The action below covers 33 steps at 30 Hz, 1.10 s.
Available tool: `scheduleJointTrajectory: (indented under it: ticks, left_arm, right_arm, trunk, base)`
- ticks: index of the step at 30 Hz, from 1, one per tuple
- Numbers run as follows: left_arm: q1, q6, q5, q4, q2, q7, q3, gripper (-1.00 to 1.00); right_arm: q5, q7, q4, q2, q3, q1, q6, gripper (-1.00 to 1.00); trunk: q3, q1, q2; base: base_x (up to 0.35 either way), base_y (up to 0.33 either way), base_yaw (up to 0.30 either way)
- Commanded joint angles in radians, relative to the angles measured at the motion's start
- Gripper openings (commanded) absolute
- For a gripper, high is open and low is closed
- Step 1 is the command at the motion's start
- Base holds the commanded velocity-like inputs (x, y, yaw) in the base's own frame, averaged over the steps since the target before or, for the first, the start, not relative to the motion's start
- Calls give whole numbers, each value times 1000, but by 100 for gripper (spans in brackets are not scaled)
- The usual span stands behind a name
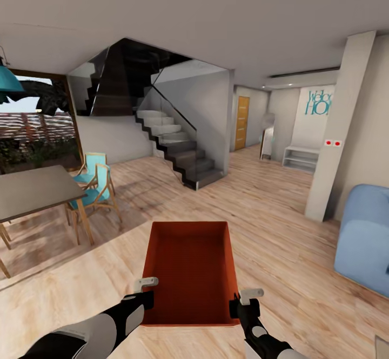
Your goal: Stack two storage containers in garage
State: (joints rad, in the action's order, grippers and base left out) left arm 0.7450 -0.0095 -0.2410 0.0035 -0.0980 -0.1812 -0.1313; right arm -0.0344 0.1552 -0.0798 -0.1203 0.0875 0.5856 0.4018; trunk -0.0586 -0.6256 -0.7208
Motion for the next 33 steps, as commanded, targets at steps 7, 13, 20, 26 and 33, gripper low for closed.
scheduleJointTrajectory:
  ticks: [7,13,20,26,33]
  left_arm:
    - [2,-2,0,-4,4,-7,47,-100]
    - [2,-1,0,-4,4,-7,47,-100]
    - [2,-2,0,-4,4,-7,47,-100]
    - [2,-1,0,-4,4,-7,47,-100]
    - [2,-1,0,-4,4,-7,47,-100]
  right_arm:
    - [13,14,7,8,3,0,2,-100]
    - [13,14,7,8,4,0,3,-100]
    - [12,14,7,7,4,0,3,-100]
    - [13,14,7,8,4,0,3,-100]
    - [13,14,6,7,4,0,4,-100]
  trunk:
    - [-2,-1,-1]
    - [-2,-1,-1]
    - [-2,-1,-1]
    - [-2,-1,-1]
    - [-2,-1,-1]
  base:
    - [322,1,-1]
    - [322,0,0]
    - [322,0,-98]
    - [322,0,-274]
    - [322,0,-284]
